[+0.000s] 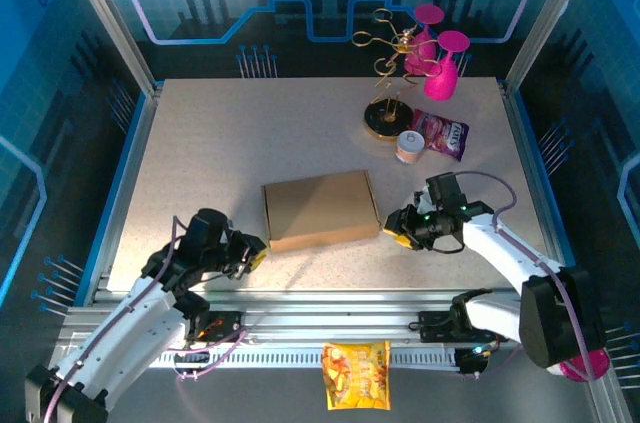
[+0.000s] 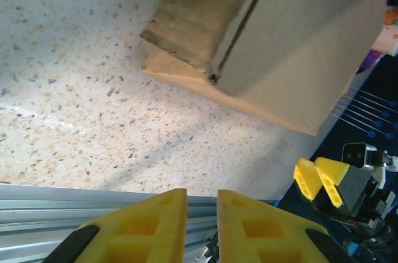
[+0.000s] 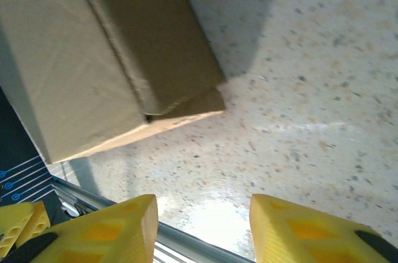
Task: Fold the paper box
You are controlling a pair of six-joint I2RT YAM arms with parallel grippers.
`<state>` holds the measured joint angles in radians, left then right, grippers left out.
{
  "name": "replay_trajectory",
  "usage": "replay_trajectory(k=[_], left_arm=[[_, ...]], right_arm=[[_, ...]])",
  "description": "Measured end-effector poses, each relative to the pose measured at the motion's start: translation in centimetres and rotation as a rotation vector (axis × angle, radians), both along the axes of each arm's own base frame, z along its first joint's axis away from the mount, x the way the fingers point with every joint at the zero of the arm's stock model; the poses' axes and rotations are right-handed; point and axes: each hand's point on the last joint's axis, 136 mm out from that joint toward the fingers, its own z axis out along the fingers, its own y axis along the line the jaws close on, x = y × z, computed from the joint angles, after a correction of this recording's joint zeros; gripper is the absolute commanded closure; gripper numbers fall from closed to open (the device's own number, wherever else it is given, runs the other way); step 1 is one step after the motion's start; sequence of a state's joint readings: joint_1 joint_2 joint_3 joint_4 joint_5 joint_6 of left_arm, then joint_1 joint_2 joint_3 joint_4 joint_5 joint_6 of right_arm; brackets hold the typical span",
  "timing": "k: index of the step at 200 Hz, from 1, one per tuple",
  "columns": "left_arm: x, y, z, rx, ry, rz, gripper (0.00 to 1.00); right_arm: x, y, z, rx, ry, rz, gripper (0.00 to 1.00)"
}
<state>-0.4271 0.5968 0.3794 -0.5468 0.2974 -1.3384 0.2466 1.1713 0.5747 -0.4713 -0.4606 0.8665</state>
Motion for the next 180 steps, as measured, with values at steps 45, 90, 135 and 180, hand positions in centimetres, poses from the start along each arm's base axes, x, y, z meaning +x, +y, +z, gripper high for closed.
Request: replay_trajectory(k=[45,90,135,180], left_arm=[[0.9,0.5,-0.9,0.051,0.027,0.045,0.64],[2.6,0.6,-0.5,0.084,0.057,0.085,0.52],[3.9,0.3,-0.8,0.058,0.085,0.141,0.51],[4.8,0.0,-0.4,0.022,0.070,0.174,0.51]], right_arm=[[0.9,0.0,-0.5,-0.001,0.023,-0.028,0.48],[3.1,0.7,1.2,0.089,0.001,-0.141,0.38],[3.9,2.0,-0.1,0.206,0.107,-0.273,0.36],[3.5,3.0,-0.9,0.261,0.192,-0.349,0.38]])
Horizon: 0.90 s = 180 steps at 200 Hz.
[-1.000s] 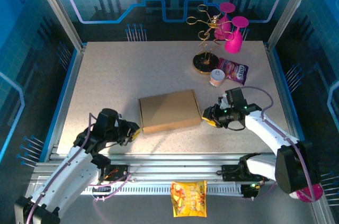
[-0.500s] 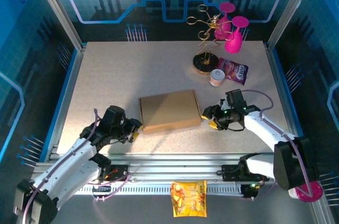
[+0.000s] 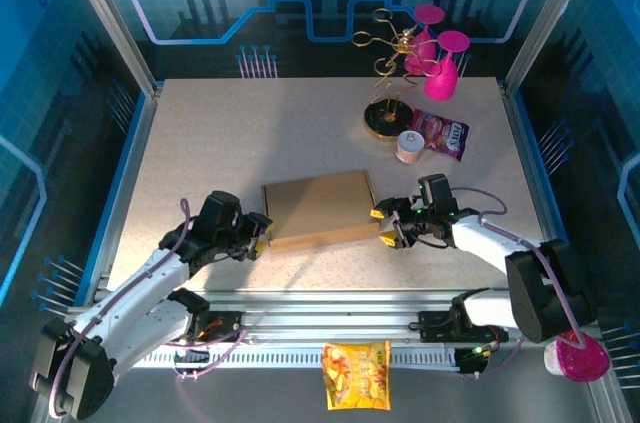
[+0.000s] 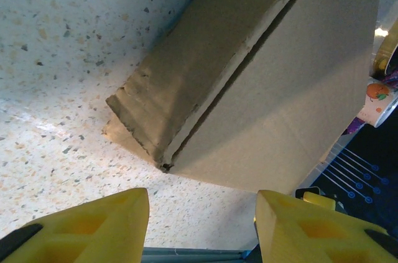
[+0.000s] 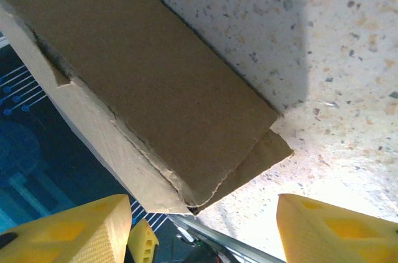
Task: Fold the paper box
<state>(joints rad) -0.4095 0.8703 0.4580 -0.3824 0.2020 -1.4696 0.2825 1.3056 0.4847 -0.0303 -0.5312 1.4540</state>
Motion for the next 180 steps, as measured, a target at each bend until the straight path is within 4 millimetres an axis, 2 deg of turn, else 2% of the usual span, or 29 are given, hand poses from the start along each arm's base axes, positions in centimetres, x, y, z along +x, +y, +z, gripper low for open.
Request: replay_trajectory(k=[39,84,104,157,180], left_arm=[[0.4,0.2,-0.8,-0.002,0.018,0.025,0.51],[1.5,1.6,-1.0,-0.003,0.015,0.072,0.51],[2.1,2.5,-0.9,-0.001,0.009,0.087,0.51],[5.2,5.0,2.4,0.015,-0.084,0.108,0.51],[5.9,5.6,3.4,0.031,-0.112,0.101,0.51]], right_arm=[[1.3,0.4,-1.5,0.018,0.029,-0.032,0.47],[4.5,1.6,-1.3,0.057,-0.038,-0.047,0.60],[5.4,2.1,-1.2,0.066,-0.056,-0.062,0.62],[7.9,4.9,-1.2,0.087,-0.089,-0.109,0.64],[8.5,5.7,-1.1,0.096,-0.102,-0.129,0.62]])
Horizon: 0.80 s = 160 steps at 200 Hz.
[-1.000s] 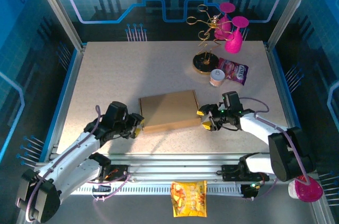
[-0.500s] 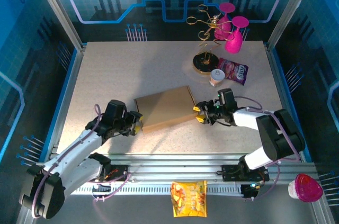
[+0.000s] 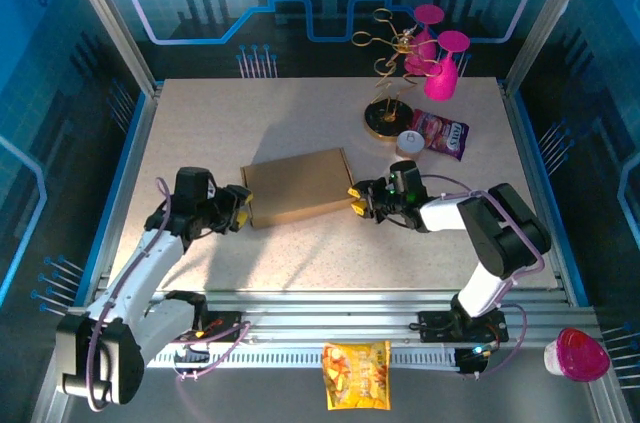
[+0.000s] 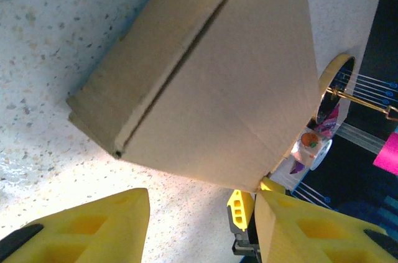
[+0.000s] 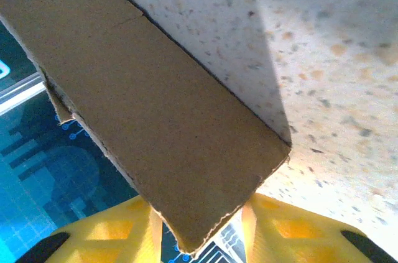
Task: Fold the paper box
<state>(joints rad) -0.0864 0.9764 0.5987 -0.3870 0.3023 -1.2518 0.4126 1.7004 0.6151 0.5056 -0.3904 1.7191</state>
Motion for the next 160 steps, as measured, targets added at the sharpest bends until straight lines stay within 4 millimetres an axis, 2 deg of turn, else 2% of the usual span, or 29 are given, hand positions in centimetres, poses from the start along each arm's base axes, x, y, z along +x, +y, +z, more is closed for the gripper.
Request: replay_trajectory(k=[50,66,77,89,91,93,94,98,104,106,108,111,130,149,160], left_arm=[[-0.3,0.9,1.3,0.030,-0.039,-0.009,0.50],[-0.6,1.1,2.1,0.044,-0.063,-0.013,0.50],[-0.8,1.3,2.9,0.056,-0.089,-0.011,0.49],[-0.9,1.5,4.0,0.068,-0.122,-0.007,0.48],[-0.9,1.6,4.1,0.070,-0.128,-0.004,0.47],[-0.9,1.6,4.2,0.071,-0.131,-0.002,0.47],[-1.0,1.6,4.4,0.073,-0.136,-0.002,0.47],[-1.0,1.7,4.6,0.076,-0.147,-0.001,0.45],[-1.1,1.8,5.0,0.082,-0.162,0.003,0.31],[-1.1,1.9,5.1,0.084,-0.166,0.006,0.22],[-1.1,1.9,5.2,0.086,-0.172,0.006,0.08],[-1.1,2.0,5.4,0.089,-0.179,0.009,0.02],[-1.3,2.4,6.0,0.106,-0.210,0.027,0.01],[-1.6,3.4,6.4,0.161,-0.236,0.055,0.01],[-1.9,4.2,6.5,0.207,-0.246,0.074,0.01]], right_arm=[[0.2,-0.5,-0.1,-0.009,0.013,-0.033,0.30],[-0.1,-1.3,0.9,-0.023,0.008,-0.035,0.24],[-0.4,-2.2,2.9,-0.036,-0.028,-0.035,0.22],[-0.6,-3.4,5.9,-0.048,-0.103,-0.034,0.19],[-0.6,-3.6,6.6,-0.049,-0.120,-0.034,0.14],[-0.7,-3.7,6.9,-0.051,-0.129,-0.032,0.04],[-0.7,-3.9,7.4,-0.053,-0.142,-0.033,0.02],[-0.7,-4.4,8.4,-0.060,-0.171,-0.033,0.00],[-0.9,-5.2,10.0,-0.071,-0.216,-0.038,0.00],[-1.0,-5.3,10.4,-0.074,-0.228,-0.034,0.00],[-1.1,-5.6,11.0,-0.081,-0.247,-0.034,0.00],[-1.2,-6.1,11.8,-0.089,-0.270,-0.040,0.00],[-2.6,-9.6,15.0,-0.185,-0.390,-0.066,0.00],[-4.6,-14.1,16.8,-0.369,-0.459,-0.118,0.00],[-5.7,-16.0,17.7,-0.495,-0.489,-0.125,0.00]])
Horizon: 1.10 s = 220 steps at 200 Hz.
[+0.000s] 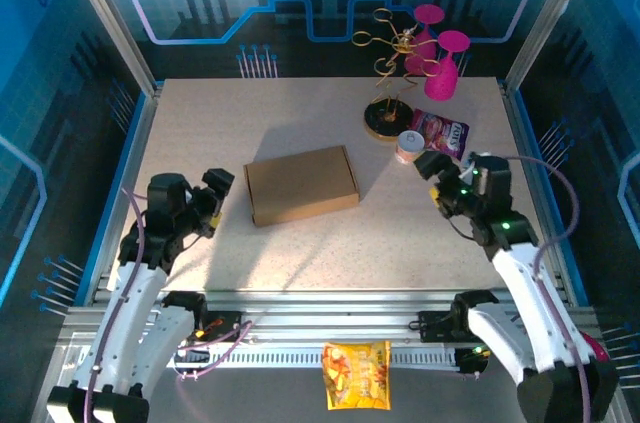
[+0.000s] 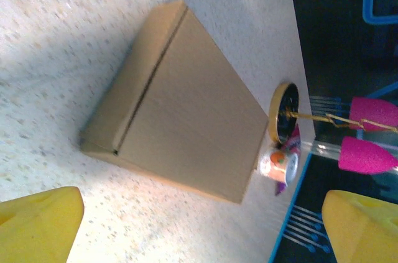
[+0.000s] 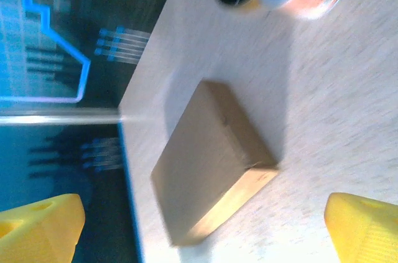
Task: Fold the paper box
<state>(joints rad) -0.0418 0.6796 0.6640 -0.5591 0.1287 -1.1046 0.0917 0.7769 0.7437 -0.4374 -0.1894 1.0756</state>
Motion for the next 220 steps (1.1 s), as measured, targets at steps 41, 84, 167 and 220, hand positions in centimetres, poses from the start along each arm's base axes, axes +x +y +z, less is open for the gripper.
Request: replay_trajectory(k=[41,84,167,220], left_arm=[[-1.9,5.8,-1.1,0.256,0.071,0.222,0.01],[-0.2,9.4,-3.4,0.673,0.062,0.151,0.01],[8.1,7.5,-12.4,0.925,0.013,-0.212,0.01],[12.6,6.2,-9.7,1.003,-0.248,-0.239,0.01]], right_arm=[[-3.0,-6.4,-0.4,-0.451,0.038,-0.123,0.00],[-3.9,-10.6,-8.1,-0.833,0.061,-0.130,0.00],[4.5,-8.3,-15.2,-1.059,-0.065,0.138,0.00],[8.7,-6.7,-13.6,-1.059,-0.277,0.168,0.00]])
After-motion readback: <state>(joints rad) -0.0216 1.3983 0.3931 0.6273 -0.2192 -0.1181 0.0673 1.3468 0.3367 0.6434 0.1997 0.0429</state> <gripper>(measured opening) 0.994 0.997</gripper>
